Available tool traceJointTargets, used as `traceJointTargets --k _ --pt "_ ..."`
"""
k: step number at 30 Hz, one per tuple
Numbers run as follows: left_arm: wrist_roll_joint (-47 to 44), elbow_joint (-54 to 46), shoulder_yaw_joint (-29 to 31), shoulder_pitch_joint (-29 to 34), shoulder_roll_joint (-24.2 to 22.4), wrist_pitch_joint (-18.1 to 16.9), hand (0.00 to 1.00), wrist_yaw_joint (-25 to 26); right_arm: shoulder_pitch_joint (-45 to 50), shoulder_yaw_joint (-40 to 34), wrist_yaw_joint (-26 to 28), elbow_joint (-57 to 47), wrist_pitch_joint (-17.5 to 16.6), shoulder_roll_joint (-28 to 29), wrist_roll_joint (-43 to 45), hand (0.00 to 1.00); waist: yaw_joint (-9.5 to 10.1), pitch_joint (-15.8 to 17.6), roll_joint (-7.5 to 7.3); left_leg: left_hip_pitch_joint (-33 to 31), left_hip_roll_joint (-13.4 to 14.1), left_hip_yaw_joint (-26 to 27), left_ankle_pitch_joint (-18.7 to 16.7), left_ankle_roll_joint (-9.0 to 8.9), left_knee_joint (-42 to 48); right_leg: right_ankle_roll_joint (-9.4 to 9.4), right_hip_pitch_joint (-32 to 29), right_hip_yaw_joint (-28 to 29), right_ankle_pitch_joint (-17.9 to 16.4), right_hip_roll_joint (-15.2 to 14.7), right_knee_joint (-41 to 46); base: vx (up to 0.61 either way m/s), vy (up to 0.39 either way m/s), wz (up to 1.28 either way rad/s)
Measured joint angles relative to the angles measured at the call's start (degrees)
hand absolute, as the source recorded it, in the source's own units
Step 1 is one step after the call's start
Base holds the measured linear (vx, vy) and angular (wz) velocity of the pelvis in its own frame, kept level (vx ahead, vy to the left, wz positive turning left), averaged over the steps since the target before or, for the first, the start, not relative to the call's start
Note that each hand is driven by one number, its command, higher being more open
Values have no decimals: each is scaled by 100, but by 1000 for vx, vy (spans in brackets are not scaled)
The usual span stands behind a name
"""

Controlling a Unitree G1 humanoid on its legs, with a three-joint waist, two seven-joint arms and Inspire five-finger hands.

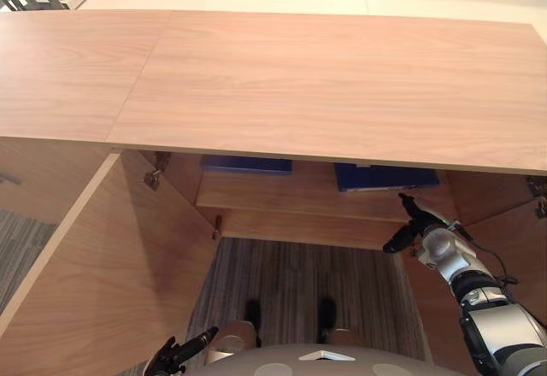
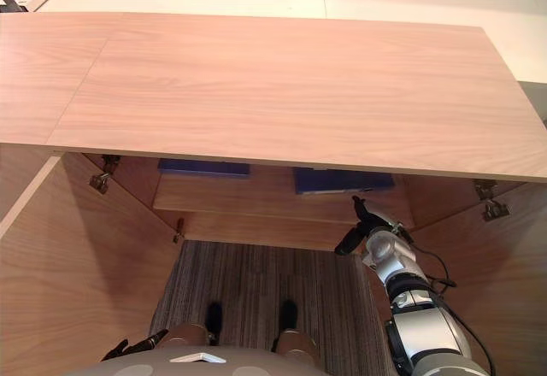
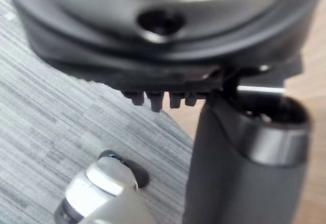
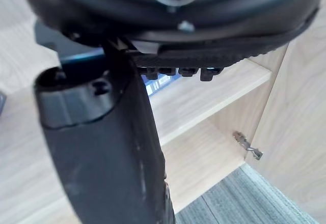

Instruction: Walk over to the cabinet, pick up the folder, carry it to the office cabinet, place the folder inside the office cabinet, then close the office cabinet door

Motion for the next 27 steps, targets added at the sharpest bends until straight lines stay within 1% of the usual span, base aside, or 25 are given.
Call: traceJointTargets --k 1,2,3,4,5,6,8,9,12,13,16,19,21,23,27 --pt "-1 -9 -43 -5 -1 0 100 0 -9 32 0 -2 -2 0 -19 100 6 34 17 -73 4 3 -50 3 108 -9 -25 2 14 0 4 -23 24 -6" --pt "-20 -19 -90 -26 -12 -4 100 -3 -66 96 0 -2 1 0 -21 100 12 141 51 -160 13 22 -137 13 303 -6 -48 27 20 3 35 -52 32 -11" --pt "-44 -24 -94 -83 -61 -3 100 5 -129 103 -1 -43 2 -1 -21 100 25 270 117 -312 30 43 -245 25 562 -4 -137 62 21 7 120 -108 61 -20" --pt "-63 -126 -163 -110 -142 -8 100 36 -185 125 -5 -137 5 0 -20 100 80 419 216 -513 60 98 -371 50 862 -5 -278 121 21 17 246 -117 57 -20" --pt "-80 -174 -216 -116 -169 -15 100 46 -226 158 -5 -177 11 0 -21 100 95 485 261 -593 80 116 -421 49 987 -7 -342 136 17 24 306 -132 66 -20" --pt "-199 -263 -284 -145 -231 -20 100 65 -335 275 -5 -274 24 0 -22 100 97 629 349 -761 109 135 -512 70 1242 -37 -484 153 -10 32 471 -101 42 -13" --pt "-299 -303 -320 -212 -291 -23 100 79 -475 400 -4 -449 33 0 -23 100 98 748 445 -1040 167 145 -615 105 1577 -24 -745 156 -81 36 755 -128 52 -10" --pt "-321 -351 -319 -282 -337 -28 100 95 -627 483 -5 -602 37 0 -22 100 103 891 499 -1222 198 168 -705 128 1863 -15 -960 196 -180 37 1073 -152 72 -13" --pt "-390 -473 -312 -351 -410 -42 100 114 -1010 706 -16 -996 48 0 -52 100 101 1114 510 -1646 207 230 -945 170 2498 15 -1550 325 -518 -5 1977 -180 91 -13" --pt "-480 -510 -312 -361 -447 -41 100 118 -1194 742 -32 -1114 65 0 -197 100 104 1185 497 -1793 219 270 -1047 195 2750 29 -1783 399 -646 -31 2305 -156 60 -11" --pt "-559 -593 -300 -363 -556 -38 100 178 -1647 762 -196 -1193 92 -14 -485 100 97 1266 503 -2218 209 317 -1264 234 3339 42 -2300 513 -935 -109 3040 -140 49 -5" --pt "-665 -679 -279 -371 -631 -30 100 228 -1985 758 -234 -1194 194 -76 -482 100 110 1351 503 -2492 210 308 -1386 257 3726 61 -2589 563 -1055 -135 3444 -95 24 2" --pt "-680 -682 -164 -423 -687 -23 100 242 -2196 756 -310 -1214 214 -229 -476 100 116 1451 511 -2675 207 305 -1502 263 3997 98 -2780 593 -1163 -168 3747 -99 21 4" --pt "-685 -681 -1 -484 -744 -15 100 253 -2421 728 -401 -1307 314 -444 -475 100 115 1571 520 -2906 205 304 -1569 286 4272 90 -3027 627 -1240 -195 4036 -94 23 2" --pt "-686 -667 96 -525 -773 -1 100 284 -2560 590 -404 -1304 414 -511 -479 100 116 1599 524 -3142 214 285 -1655 307 4577 117 -3272 645 -1349 -206 4363 -54 7 1"
